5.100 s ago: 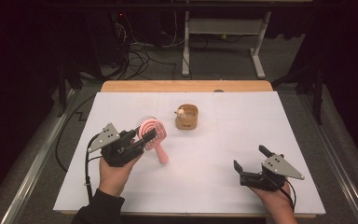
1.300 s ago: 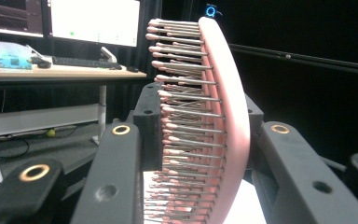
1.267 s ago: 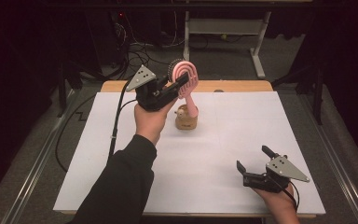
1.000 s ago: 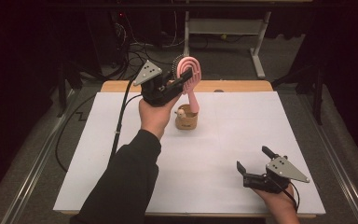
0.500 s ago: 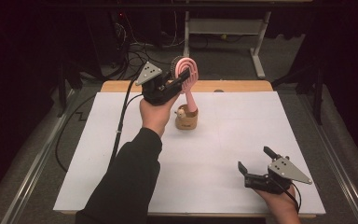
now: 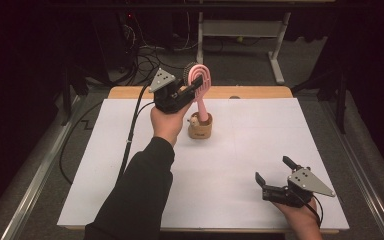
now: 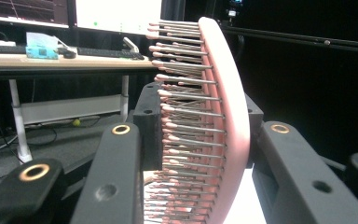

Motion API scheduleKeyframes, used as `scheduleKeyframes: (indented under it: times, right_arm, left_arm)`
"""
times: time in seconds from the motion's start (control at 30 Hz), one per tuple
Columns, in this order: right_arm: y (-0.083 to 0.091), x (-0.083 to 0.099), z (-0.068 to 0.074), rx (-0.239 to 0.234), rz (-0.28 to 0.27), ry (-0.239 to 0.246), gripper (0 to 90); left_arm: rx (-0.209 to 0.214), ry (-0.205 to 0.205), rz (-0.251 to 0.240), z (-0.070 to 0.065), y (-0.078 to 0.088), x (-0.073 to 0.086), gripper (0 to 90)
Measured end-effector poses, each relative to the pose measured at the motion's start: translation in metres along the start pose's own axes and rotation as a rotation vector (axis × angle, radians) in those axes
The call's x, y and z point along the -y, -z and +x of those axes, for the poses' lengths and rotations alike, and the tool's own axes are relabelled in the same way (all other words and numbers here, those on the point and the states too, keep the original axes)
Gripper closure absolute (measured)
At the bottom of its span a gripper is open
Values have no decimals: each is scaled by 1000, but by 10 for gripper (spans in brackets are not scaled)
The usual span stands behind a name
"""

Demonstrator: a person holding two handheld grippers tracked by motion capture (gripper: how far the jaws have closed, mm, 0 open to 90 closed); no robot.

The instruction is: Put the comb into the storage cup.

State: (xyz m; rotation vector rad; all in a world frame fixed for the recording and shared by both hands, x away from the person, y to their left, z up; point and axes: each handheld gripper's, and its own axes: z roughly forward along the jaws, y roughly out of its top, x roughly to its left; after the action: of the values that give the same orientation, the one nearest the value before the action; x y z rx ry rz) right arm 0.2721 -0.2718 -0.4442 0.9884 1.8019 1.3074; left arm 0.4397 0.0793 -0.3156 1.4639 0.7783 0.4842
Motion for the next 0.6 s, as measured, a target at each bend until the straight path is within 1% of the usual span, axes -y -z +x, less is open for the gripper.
scheduleKeyframes:
  times: [0.03, 0.1, 0.2, 0.3, 0.5, 0.6]
  right_arm:
    - [0, 0, 0, -1, -1, 0, 1]
    - [0, 0, 0, -2, 1, 0, 1]
    - [0, 0, 1, -4, -2, -1, 1]
    - [0, 0, 0, -4, -2, -2, 1]
    - [0, 0, 0, 0, -5, -3, 1]
    - [0, 0, 0, 0, -9, -5, 1]
  left_arm:
    - [-11, 1, 2, 0, -1, 1, 633]
    - [-12, 1, 6, 0, -3, 2, 633]
    - [-10, 13, 9, 1, -6, 4, 633]
    - [-24, 15, 18, 0, -9, 7, 633]
    - [-26, 8, 22, -1, -11, 10, 633]
    - [-30, 22, 26, 1, -12, 14, 633]
